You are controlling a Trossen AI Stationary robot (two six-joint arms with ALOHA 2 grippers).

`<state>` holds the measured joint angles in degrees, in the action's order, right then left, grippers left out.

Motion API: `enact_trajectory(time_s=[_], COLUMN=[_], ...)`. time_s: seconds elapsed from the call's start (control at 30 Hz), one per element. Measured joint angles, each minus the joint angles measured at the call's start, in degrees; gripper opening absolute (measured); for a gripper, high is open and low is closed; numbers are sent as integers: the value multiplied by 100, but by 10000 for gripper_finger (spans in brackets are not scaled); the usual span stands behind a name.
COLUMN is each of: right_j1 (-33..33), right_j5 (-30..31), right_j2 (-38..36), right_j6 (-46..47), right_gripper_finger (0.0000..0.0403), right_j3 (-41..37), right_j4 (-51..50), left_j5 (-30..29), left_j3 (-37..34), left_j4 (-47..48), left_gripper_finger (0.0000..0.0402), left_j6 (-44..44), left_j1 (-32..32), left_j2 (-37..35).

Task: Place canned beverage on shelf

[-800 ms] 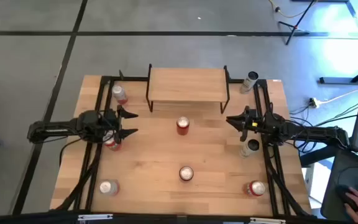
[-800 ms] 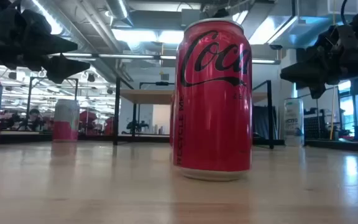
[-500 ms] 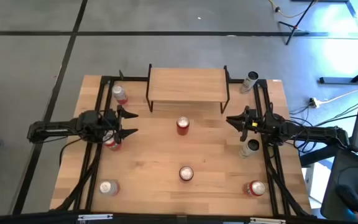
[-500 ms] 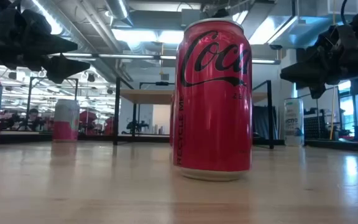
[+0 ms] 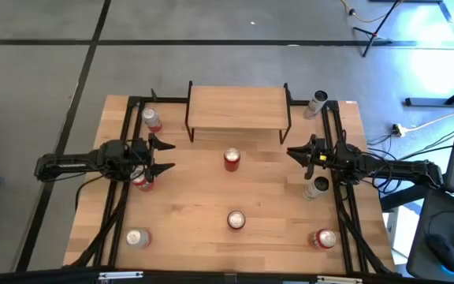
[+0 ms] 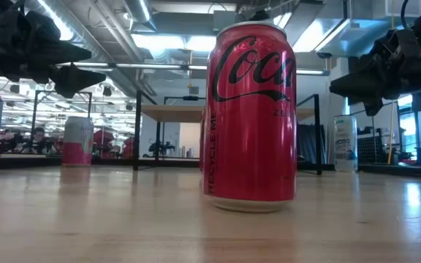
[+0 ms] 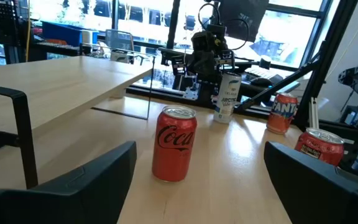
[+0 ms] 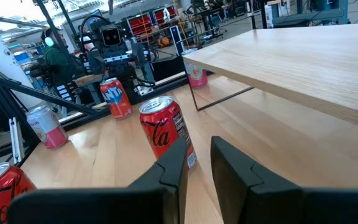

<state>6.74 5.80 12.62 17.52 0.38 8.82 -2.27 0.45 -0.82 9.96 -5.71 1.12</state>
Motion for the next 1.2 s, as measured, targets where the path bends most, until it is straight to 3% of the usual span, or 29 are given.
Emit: enact_trajectory(time_s=[0.9, 1.2], right_j1=[0, 2], right_j5=[2, 504], right_j2=[0, 0], right_j6=[60, 2742], right_gripper_finger=[62, 62], right_j3=[2, 0], right_j4=[57, 610], left_j5=[1, -36], left_j3=[0, 0], left_j4=[0, -101], left_gripper_finger=[347, 347], left_j6=[0, -2], left_j1=[1, 1], left_j2=[1, 1])
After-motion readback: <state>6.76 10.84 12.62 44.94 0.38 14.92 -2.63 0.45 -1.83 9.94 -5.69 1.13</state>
